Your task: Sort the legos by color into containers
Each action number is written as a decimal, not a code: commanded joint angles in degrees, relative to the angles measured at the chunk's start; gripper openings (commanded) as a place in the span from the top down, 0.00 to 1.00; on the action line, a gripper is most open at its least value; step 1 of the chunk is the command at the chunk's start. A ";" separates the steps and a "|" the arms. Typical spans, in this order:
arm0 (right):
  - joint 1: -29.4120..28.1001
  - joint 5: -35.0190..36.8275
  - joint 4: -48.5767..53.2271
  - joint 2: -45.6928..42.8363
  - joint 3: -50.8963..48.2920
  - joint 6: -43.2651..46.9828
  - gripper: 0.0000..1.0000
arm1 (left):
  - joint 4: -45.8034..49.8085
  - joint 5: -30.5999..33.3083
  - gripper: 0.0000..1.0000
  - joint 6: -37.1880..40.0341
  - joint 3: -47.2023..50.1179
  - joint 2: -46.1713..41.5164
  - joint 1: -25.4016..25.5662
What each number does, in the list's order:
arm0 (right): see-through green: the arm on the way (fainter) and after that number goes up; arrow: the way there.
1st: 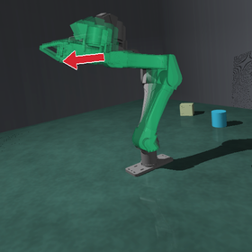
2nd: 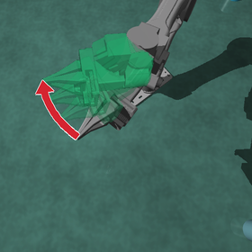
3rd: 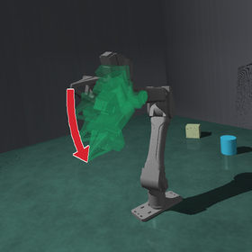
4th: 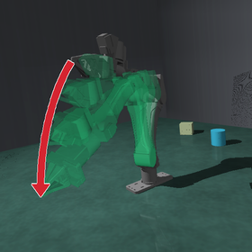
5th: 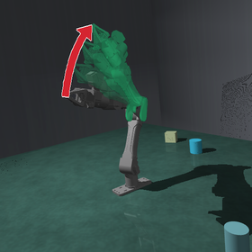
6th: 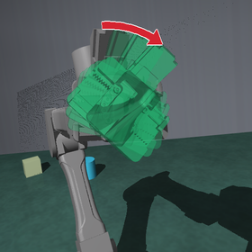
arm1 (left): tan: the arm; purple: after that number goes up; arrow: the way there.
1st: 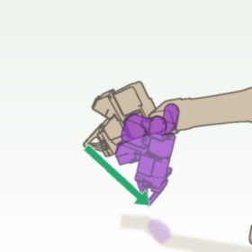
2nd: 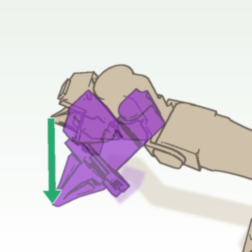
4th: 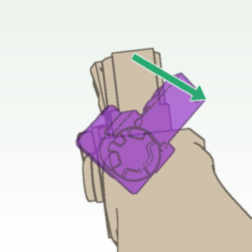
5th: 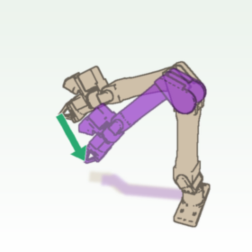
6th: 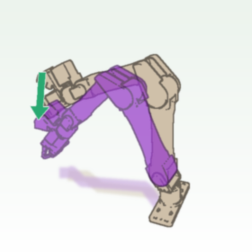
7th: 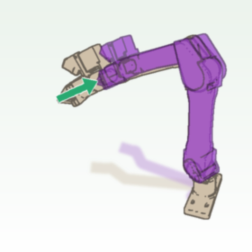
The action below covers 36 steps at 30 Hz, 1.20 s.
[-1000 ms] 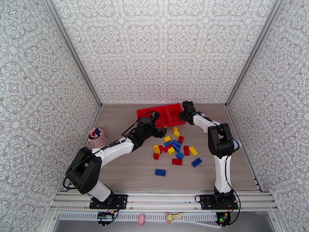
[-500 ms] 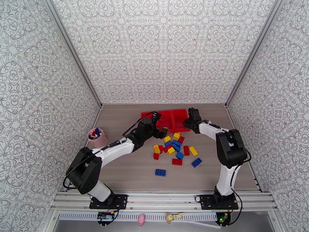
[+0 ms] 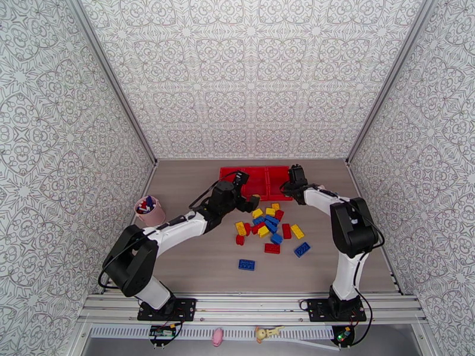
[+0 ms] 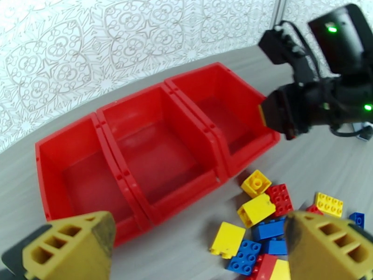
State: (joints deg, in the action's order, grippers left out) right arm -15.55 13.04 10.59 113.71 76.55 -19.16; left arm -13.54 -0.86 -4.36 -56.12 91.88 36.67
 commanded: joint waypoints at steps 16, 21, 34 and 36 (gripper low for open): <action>-1.68 -5.79 -0.14 -13.01 -8.51 5.44 0.19 | -7.10 -19.90 0.00 11.60 15.70 -13.72 0.34; -4.48 -8.96 5.46 -16.21 -10.64 6.40 0.13 | -4.13 -22.27 0.00 11.40 17.79 -17.69 -0.58; -8.25 -10.47 16.72 -5.97 -0.83 5.67 0.15 | 0.37 -22.41 0.00 15.37 16.72 -14.05 0.76; -8.25 -11.01 17.43 -4.40 0.26 5.49 0.17 | 1.01 -22.24 0.00 16.07 16.56 -13.81 0.91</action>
State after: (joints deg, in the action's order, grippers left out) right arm -23.83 3.25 24.47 107.33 73.95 -13.02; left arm -15.00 -23.94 8.99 -38.98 77.65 36.95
